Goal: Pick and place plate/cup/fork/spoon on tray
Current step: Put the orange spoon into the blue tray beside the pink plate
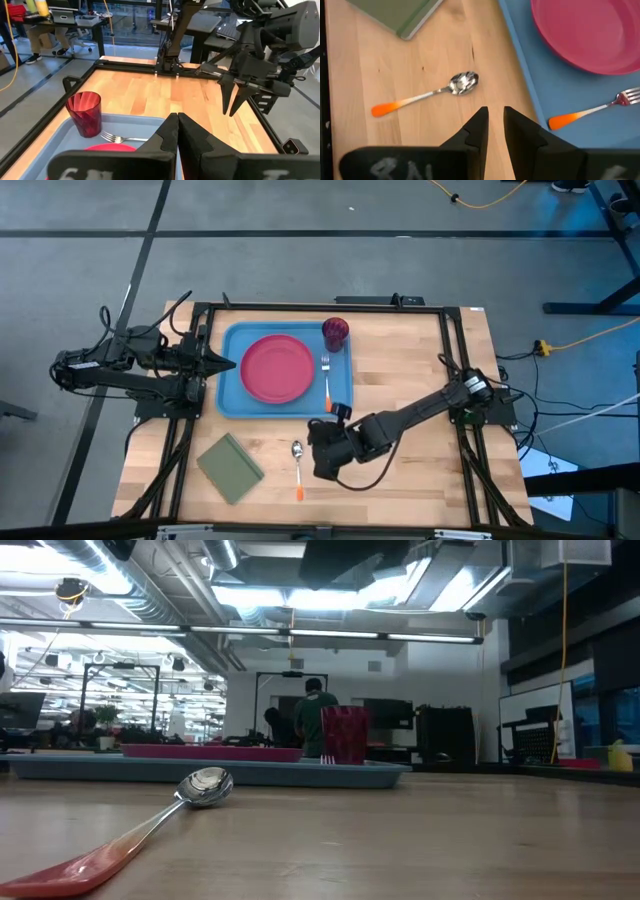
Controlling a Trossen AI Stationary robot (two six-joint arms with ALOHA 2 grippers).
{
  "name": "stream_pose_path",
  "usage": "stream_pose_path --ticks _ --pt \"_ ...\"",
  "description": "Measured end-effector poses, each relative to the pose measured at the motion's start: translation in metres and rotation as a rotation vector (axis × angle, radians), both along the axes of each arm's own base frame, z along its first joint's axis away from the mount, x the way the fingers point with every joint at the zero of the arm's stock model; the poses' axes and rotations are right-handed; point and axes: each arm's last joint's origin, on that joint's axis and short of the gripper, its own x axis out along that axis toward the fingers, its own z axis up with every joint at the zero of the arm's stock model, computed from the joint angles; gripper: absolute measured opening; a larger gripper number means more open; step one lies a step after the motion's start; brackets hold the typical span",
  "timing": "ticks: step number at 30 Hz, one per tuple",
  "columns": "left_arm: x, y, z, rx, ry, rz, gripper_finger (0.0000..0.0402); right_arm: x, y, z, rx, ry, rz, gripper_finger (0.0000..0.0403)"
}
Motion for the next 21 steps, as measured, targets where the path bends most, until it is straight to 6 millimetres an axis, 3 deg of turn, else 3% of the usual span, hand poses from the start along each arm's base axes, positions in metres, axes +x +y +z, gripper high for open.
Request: stream_pose_path --ticks 12,16,21 --pt "0.000 0.000 0.000 0.000 0.000 0.000 0.0000 -0.010 0.005 -0.005 -0.031 0.074 0.012 0.0064" --pt "0.000 0.000 0.000 0.000 0.000 0.000 0.0000 -0.014 0.006 -0.023 0.004 0.019 0.008 0.0064" --pt "0.000 0.000 0.000 0.000 0.001 0.000 0.0000 -0.035 0.000 -0.045 0.136 -0.076 0.107 0.0064"
